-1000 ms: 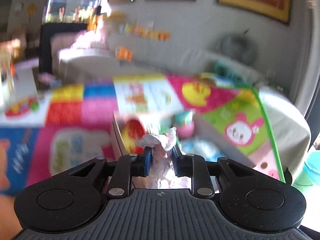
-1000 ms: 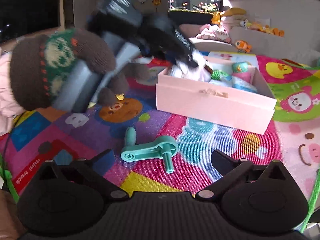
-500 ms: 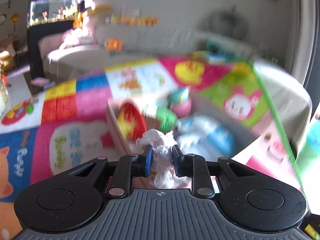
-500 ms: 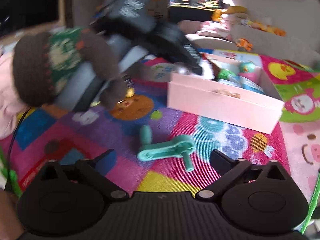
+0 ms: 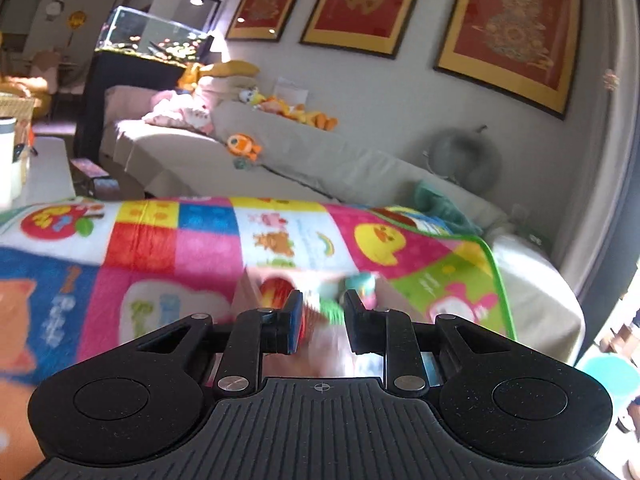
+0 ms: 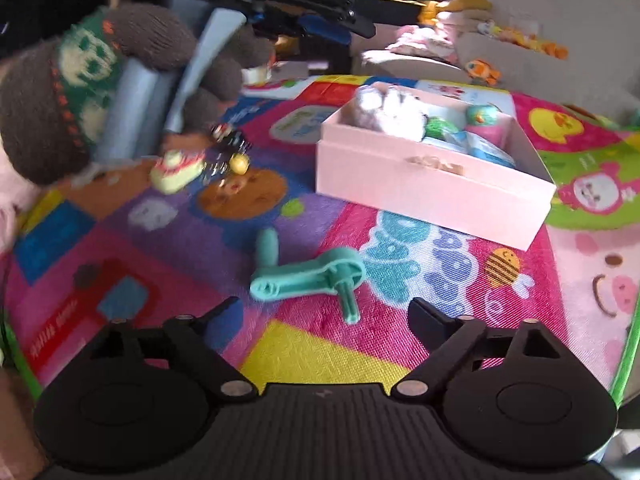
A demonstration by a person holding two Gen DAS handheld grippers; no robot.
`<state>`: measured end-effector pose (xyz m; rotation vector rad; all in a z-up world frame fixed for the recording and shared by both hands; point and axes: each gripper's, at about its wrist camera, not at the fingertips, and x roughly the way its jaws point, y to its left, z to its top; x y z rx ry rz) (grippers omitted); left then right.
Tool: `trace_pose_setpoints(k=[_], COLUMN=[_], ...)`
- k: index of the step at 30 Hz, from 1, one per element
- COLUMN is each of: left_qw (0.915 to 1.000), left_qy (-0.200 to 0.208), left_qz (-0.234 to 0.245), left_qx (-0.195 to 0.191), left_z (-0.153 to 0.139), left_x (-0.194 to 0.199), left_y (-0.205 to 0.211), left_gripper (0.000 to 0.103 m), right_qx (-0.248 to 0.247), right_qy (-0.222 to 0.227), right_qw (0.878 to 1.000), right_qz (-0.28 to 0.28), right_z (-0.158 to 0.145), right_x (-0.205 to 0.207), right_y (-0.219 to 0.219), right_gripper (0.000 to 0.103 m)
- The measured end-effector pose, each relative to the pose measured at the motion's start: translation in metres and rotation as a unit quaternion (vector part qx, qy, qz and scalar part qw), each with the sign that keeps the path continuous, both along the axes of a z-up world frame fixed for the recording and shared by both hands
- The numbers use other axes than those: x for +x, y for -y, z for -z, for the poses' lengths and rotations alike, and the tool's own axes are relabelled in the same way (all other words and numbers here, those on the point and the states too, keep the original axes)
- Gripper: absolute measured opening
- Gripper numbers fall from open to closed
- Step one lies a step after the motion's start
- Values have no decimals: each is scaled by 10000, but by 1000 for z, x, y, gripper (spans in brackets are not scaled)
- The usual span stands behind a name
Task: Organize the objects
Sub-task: 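Drop the white lace cloth into the pink box with the left tool, then carry the teal toy over the pink box and release it with the right tool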
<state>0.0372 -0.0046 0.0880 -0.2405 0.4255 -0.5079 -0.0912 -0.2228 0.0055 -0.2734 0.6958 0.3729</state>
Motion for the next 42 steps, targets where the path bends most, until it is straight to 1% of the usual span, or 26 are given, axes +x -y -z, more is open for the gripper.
trace_pose_setpoints(k=[1, 3, 4, 5, 6, 7, 9, 10, 11, 13, 15, 18, 20, 21, 22, 23, 24, 27, 29, 31, 34, 36, 38, 40, 42], left_qw=[10000, 9997, 9994, 9991, 9988, 9985, 9983, 9982, 9981, 9978, 9976, 9978, 9978, 9977, 9975, 9973, 9971, 9966, 9968, 9968, 9966, 9965, 9965, 9962, 9958], left_qy=[-49, -206, -318, -391, -446, -491, -532, -540, -556, -582, -596, -484, -458, -450, -457, -477, -498, -551, -524, -530, -596, -604, -606, -633, -660], left_qz=[50, 54, 35, 5, -32, -61, -64, -36, -19, 6, 34, 47, 12, -7, -13, -12, -15, -10, -6, -10, -54, -77, -96, -117, -139], left_qx=[-31, -113, -157, -188, -218, -230, -246, -261, -279, -314, -344, -440, -480, -505, -536, -560, -577, -609, -608, -594, -572, -566, -567, -586, -621], left_z=[5, 19, 28, 34, 42, 50, 60, 65, 70, 76, 77, 78, 77, 76, 77, 77, 78, 79, 78, 78, 80, 80, 80, 81, 81], left_x=[-12, -32, -43, -51, -60, -67, -74, -77, -78, -80, -81, -85, -86, -86, -86, -85, -85, -83, -84, -84, -82, -83, -83, -83, -82], left_y=[-8, -21, -27, -31, -36, -39, -44, -45, -46, -48, -48, -50, -51, -52, -53, -53, -54, -54, -53, -53, -53, -53, -53, -54, -56], left_gripper=[26, 26, 26, 26, 26, 26, 26, 26, 26, 26, 26, 26, 26, 26, 26, 26, 26, 26, 26, 26, 26, 26, 26, 26, 26], right_qx=[-262, -760, -943, -1002, -857, -516, 272, 508, 608, 557, 487, 425, 302, 280, 372, 507, 550, 486, 466, 567, 800, 1018, 1159, 1214, 1109], right_qy=[179, 514, 631, 682, 639, 511, 173, 96, 121, 331, 403, 131, -36, -123, -194, -265, -328, -116, 0, 198, 670, 854, 962, 900, 816], right_qw=[9995, 9939, 9893, 9854, 9852, 9879, 9922, 9922, 9920, 9929, 9949, 9978, 9984, 9983, 9979, 9972, 9969, 9977, 9979, 9972, 9928, 9891, 9858, 9847, 9856], right_qz=[97, 609, 920, 1191, 1342, 1368, 1208, 1136, 1102, 997, 785, 500, 474, 498, 495, 482, 466, 463, 454, 455, 596, 639, 742, 864, 982], right_z=[1, 4, 4, 2, -3, -10, -20, -23, -23, -22, -18, -9, 0, 4, 5, 3, 0, -10, -23, -43, -82, -106, -122, -127, -119], right_x=[0, 11, 18, 24, 27, 27, 25, 23, 23, 23, 38, 61, 73, 78, 80, 79, 78, 61, 50, 41, 39, 51, 71, 99, 129], right_y=[1, 7, 11, 16, 21, 27, 32, 29, 24, 10, -3, -9, -10, -10, -8, -4, -4, -3, -1, 3, 11, 16, 16, 11, 4], right_gripper=[86, 85, 84, 83, 83, 83, 83, 83, 83, 83, 83, 81, 80, 73, 66, 57, 43, 43, 42, 42, 42, 42, 42, 42, 42])
